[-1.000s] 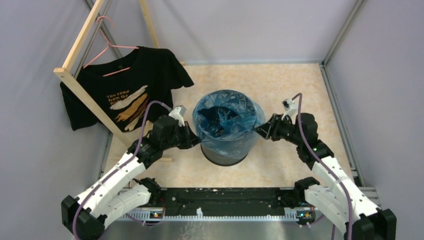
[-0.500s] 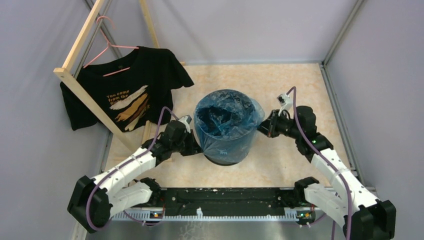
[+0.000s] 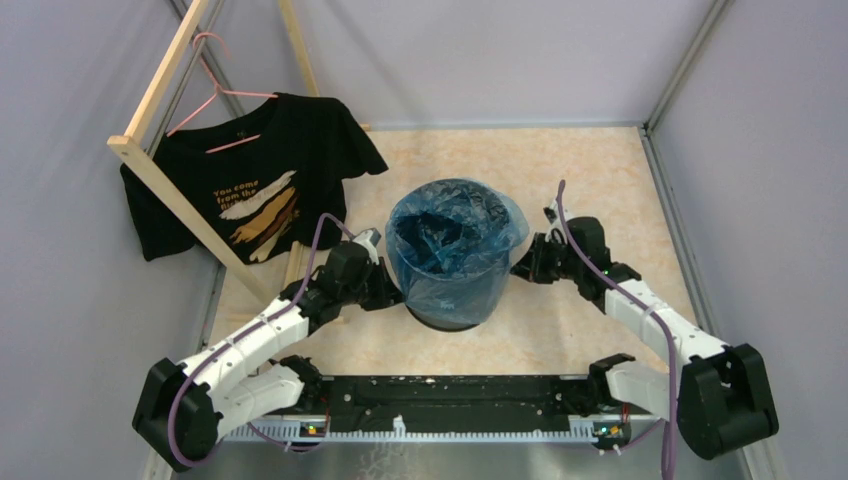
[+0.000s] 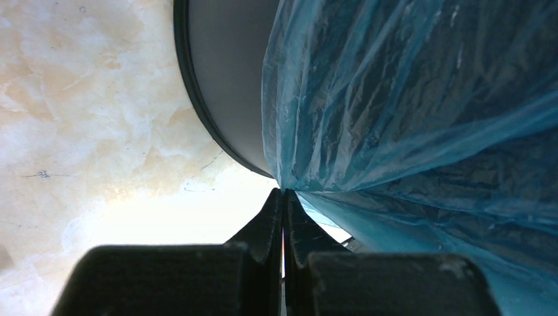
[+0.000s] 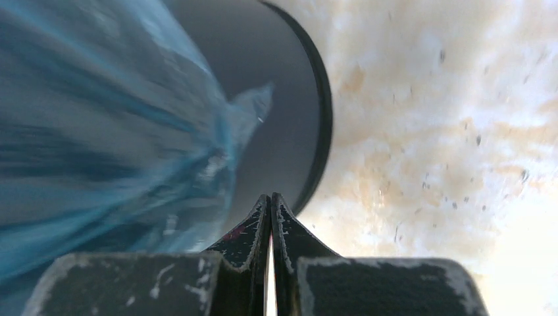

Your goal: Put the trash bags into the trash bin

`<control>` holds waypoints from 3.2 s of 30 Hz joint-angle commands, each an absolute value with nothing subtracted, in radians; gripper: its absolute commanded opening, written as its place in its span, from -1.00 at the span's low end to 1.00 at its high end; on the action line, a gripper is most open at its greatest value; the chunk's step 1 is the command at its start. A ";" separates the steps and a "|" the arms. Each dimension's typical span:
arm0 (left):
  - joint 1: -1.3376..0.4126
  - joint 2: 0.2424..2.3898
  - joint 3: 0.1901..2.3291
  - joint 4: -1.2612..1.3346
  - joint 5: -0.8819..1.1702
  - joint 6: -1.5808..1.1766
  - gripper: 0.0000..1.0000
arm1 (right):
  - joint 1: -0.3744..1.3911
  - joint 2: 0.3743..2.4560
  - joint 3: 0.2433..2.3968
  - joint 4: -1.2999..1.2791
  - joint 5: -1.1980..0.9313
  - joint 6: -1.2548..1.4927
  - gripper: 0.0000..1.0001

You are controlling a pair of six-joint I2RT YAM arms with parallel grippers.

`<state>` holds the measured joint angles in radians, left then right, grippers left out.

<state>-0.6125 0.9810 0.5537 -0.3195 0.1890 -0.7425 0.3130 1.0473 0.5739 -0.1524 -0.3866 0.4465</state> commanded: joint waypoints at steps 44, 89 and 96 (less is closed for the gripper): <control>-0.569 1.417 0.994 -0.432 -0.187 -0.538 -1.00 | 0.212 0.860 0.616 -0.239 -0.424 0.524 0.37; -0.563 1.301 0.856 -0.356 0.089 -0.648 -1.00 | 0.167 1.652 0.469 1.723 -0.767 1.702 -0.57; -0.562 1.288 0.858 -0.376 0.059 -0.640 -1.00 | 0.163 1.654 0.428 1.656 -0.759 1.614 -1.00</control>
<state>-0.5594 1.3281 0.8520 -0.4271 0.0399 -0.6331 0.1390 1.6859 0.4503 1.4929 -0.7261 1.7008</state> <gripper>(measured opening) 0.006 0.006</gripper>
